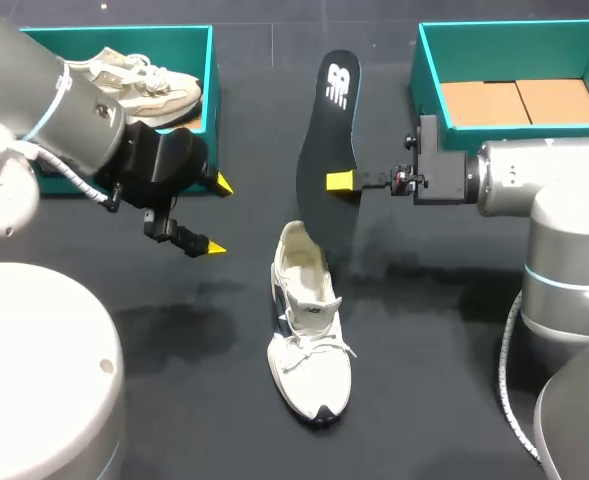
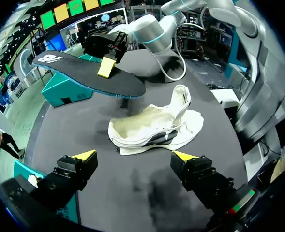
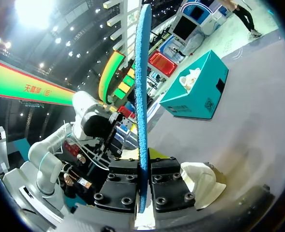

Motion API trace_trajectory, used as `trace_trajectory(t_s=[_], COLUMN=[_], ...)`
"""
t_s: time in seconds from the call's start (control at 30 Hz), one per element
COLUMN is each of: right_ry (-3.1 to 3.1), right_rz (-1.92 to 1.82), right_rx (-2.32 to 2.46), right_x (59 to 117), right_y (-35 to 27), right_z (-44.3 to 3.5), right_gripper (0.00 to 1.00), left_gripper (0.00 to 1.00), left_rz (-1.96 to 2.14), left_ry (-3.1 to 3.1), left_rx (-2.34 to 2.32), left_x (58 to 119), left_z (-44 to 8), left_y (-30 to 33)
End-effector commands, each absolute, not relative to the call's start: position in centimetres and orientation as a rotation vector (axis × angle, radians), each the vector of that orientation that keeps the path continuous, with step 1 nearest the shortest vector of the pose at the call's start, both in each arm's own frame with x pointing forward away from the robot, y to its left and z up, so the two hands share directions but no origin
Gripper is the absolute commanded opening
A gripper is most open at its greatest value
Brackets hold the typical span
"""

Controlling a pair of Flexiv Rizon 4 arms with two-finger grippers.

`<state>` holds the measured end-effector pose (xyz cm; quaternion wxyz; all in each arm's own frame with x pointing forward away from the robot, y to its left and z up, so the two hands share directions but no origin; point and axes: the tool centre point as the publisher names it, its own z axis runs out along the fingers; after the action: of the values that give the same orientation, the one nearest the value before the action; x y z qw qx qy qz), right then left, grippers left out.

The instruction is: Take the shoe out of the shoebox, open the shoe tongue, remove and reinsert the insole, then place the shoe into the shoebox

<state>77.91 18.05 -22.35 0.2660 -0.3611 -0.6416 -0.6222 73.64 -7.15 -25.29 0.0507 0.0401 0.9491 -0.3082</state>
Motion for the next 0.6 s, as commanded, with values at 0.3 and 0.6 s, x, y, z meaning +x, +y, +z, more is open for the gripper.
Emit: trace_trajectory(t_s=[0.3,0.6], right_ry=[-1.73,-1.76], right_rz=[-1.682,-1.836], right_rx=[-0.98,-0.868], right_x=[78.0,78.0], right_y=[18.7,19.8], right_z=[-22.5,-23.2], right_gripper=[0.0,0.0], left_gripper=[1.0,1.0], left_rz=[-0.737,-0.713], left_ry=[2.948,2.983], left_rx=[0.106,0.112], left_x=[73.5,73.1], left_z=[-26.6,-29.8], left_y=[-8.4,-8.6])
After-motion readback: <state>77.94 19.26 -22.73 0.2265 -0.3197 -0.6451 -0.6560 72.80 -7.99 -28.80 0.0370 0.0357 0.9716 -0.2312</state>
